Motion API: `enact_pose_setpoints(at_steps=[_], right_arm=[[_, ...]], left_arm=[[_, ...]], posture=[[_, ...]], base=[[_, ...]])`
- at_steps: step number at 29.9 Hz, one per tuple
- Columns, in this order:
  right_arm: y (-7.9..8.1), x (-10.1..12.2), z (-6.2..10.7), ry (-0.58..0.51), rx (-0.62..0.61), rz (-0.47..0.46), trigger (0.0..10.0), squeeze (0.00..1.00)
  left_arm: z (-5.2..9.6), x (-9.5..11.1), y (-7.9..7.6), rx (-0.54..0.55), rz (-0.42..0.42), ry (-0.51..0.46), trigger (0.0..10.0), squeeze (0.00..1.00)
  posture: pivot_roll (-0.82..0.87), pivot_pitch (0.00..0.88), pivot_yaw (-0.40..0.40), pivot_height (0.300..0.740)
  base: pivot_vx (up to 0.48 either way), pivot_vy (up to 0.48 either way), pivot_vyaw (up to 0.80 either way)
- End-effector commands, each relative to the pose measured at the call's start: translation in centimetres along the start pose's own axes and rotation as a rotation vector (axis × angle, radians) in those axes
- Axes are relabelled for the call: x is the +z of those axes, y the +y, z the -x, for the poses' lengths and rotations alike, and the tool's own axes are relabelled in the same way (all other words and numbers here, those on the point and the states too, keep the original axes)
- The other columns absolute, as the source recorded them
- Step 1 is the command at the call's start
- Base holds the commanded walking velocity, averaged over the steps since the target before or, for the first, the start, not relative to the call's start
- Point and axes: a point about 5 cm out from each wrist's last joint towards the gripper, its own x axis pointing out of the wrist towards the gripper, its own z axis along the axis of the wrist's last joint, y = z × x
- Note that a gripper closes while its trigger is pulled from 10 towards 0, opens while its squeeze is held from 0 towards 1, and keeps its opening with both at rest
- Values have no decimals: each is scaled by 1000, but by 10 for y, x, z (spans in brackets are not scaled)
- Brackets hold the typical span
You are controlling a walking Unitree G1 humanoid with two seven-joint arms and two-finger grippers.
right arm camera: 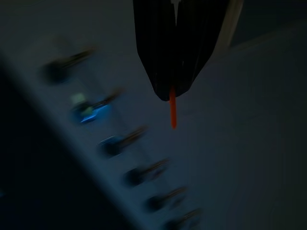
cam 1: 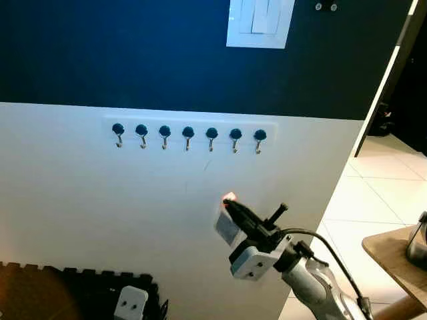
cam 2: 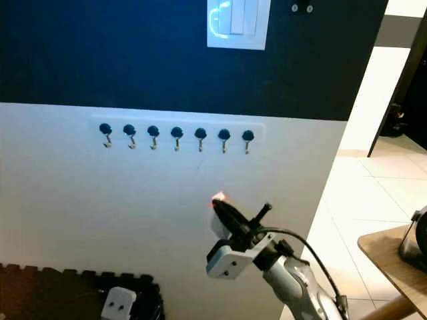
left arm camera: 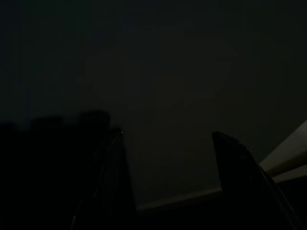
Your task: Hang keys on a hook
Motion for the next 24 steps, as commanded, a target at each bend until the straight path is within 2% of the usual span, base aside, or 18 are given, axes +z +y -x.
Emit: enact_pose_setpoints(at_steps=[1,3,11,20,24], right_arm=[[-7,3,-2,-29,-39,42,10000,0],[-18,4,-7,-48,-105,82,10000,0],[-34,1,-18,-83,-162,145,10000,0],[-40,-3,-19,-73,-192,174,10000,0],[-44,-13,-15,-13,-234,146,10000,0]], left_arm=[[0,-2,-5,-15,14,9,10000,0],[0,-1,-5,-16,16,8,10000,0],[0,-1,-5,-18,24,5,10000,0],[1,-1,-6,-19,29,6,10000,0],[1,0,-6,-25,32,3,10000,0]], posture=[[63,57,-32,740],[65,56,-30,740],[68,54,-33,740],[70,54,-32,740],[71,55,-32,740]], base=[[0,0,0],[0,0,0],[0,0,0],[0,0,0],[0,0,0]])
